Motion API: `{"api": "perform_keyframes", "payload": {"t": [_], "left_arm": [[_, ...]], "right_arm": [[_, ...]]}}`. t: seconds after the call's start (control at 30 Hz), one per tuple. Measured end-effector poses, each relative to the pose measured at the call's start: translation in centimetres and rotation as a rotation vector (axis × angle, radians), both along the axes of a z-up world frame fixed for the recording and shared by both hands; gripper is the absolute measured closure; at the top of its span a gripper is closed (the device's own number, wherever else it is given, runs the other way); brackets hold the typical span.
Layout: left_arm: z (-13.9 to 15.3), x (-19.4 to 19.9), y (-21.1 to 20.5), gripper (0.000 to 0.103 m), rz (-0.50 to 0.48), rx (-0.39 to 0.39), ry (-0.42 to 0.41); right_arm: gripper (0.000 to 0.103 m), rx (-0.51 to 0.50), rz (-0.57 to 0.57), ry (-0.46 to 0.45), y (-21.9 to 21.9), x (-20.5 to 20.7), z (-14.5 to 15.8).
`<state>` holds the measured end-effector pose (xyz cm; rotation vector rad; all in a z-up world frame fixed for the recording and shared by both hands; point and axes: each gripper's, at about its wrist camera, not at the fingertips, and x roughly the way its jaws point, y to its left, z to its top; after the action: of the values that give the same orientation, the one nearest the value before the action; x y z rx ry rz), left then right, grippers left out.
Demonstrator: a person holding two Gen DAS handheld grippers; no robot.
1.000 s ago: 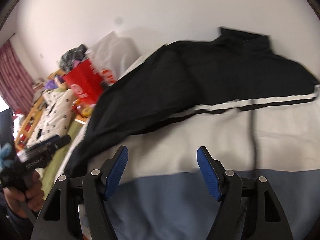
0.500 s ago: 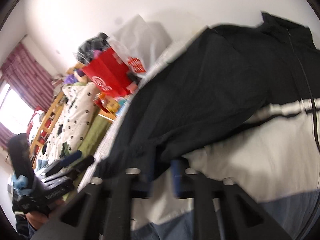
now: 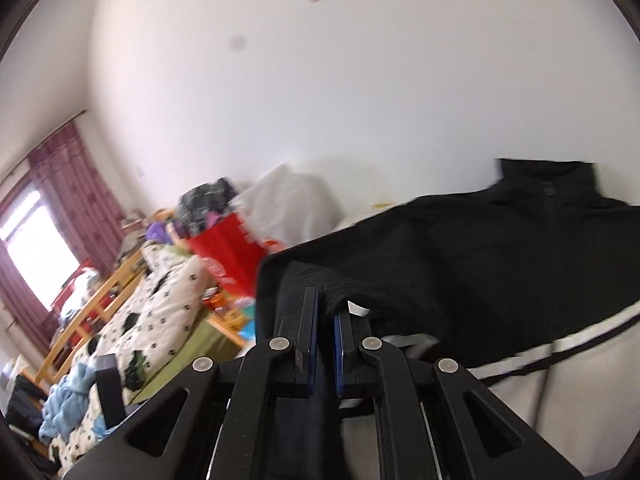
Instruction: Fold large clothes
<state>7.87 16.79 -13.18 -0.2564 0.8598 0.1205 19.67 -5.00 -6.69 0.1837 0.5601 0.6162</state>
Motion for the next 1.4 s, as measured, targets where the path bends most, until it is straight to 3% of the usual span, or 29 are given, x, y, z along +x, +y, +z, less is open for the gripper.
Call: {"api": "perform_keyframes", "payload": {"t": [0.27,0.43,0.57,0.63,0.7,0.9,1.0,1.13,1.4], "left_arm": [[-1.0,2.8,-3.2,0.037,-0.061,-0.014,0.012],[-2.8,3.9,-4.5,0.038,-0.078,-0.004,0.062],[-4.4,3.9,-4.8,0.039,-0.078,0.009,0.113],[-4.6,3.4,-4.8,0.043,-0.075,0.018,0.107],[-4.6,3.1,-4.9,0.044,-0.074,0.028,0.107],[-4.7,1.8,-5.3,0.048,-0.079,0.064,0.100],[-4.7,1.4,-5.1,0.048,-0.077,0.058,0.097],[-4.7,1.1,-4.7,0.048,-0.074,0.042,0.097],[-4.8,1.1,-4.8,0.048,-0.065,0.039,0.091]], "right_arm": [[0.090,-0.116,-0.184,0.117,-8.2,2.7,-3.3],[0.060,-0.260,-0.289,0.131,-11.1,1.2,-5.6],[0.052,-0.320,-0.356,0.090,-11.7,-1.1,-5.6],[0.041,-0.317,-0.310,0.070,-10.9,-2.4,-5.7],[0.038,-0.327,-0.256,0.055,-9.3,-3.3,-5.7],[0.038,-0.361,-0.093,0.083,-3.9,-5.4,-9.0],[0.038,-0.368,0.020,0.104,-1.6,-6.1,-10.7],[0.037,-0.423,0.088,0.104,0.9,-7.1,-13.0],[0.037,-0.529,0.028,0.107,2.4,-5.4,-15.6]]}}
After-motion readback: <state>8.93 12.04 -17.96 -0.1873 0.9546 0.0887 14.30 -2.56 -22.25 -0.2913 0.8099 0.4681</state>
